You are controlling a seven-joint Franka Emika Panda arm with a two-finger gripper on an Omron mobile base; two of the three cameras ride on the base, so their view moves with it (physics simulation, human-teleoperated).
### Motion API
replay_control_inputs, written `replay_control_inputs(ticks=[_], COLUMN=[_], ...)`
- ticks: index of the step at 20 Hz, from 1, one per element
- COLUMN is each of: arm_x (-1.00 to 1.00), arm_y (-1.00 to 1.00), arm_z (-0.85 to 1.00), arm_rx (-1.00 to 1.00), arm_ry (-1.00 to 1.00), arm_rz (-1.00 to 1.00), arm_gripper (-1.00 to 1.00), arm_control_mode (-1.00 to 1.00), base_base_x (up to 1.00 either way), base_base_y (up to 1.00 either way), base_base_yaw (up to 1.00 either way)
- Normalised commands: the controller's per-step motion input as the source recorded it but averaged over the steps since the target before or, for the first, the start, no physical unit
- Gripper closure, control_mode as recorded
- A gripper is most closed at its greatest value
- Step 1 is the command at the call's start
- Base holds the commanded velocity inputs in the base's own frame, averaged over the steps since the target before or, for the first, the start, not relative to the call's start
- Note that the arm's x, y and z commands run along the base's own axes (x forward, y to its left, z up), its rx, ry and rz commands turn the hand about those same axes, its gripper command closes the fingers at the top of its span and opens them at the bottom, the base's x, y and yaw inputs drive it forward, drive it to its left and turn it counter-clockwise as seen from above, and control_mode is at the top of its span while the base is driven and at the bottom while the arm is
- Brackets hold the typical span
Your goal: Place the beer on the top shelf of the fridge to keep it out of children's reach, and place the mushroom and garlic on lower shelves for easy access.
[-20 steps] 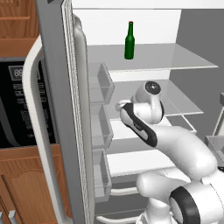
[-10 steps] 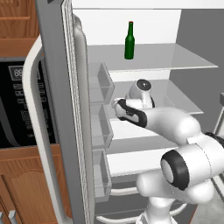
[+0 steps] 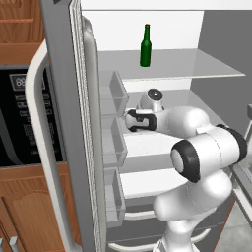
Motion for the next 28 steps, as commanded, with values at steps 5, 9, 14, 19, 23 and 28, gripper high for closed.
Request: replay_control_inputs(ticks=[5, 9, 14, 19, 23, 28], arm_x=[0.39, -0.11, -0.36, -0.82, -1.00, -0.99], arm_y=[0.06, 0.00, 0.00, -0.01, -0.05, -0.12], arm_z=[-0.34, -0.09, 0.00, 0.00, 0.11, 0.37], arm_rx=[0.00, 0.00, 0.00, 0.00, 0.00, 0.00], arm_ry=[0.00, 0.00, -0.02, -0.01, 0.00, 0.00], arm_rz=[0.00, -0.01, -0.03, -0.05, -0.03, -0.01], arm_gripper=[-1.00, -1.00, -1.00, -1.00, -1.00, -1.00], arm_control_mode=[-1.00, -1.00, -1.00, -1.00, -1.00, -1.00], base_base_x=[0.00, 0.00, 0.00, 0.00, 0.00, 0.00], base_base_y=[0.00, 0.00, 0.00, 0.00, 0.00, 0.00], base_base_yaw=[0.00, 0.00, 0.00, 0.00, 0.00, 0.00])
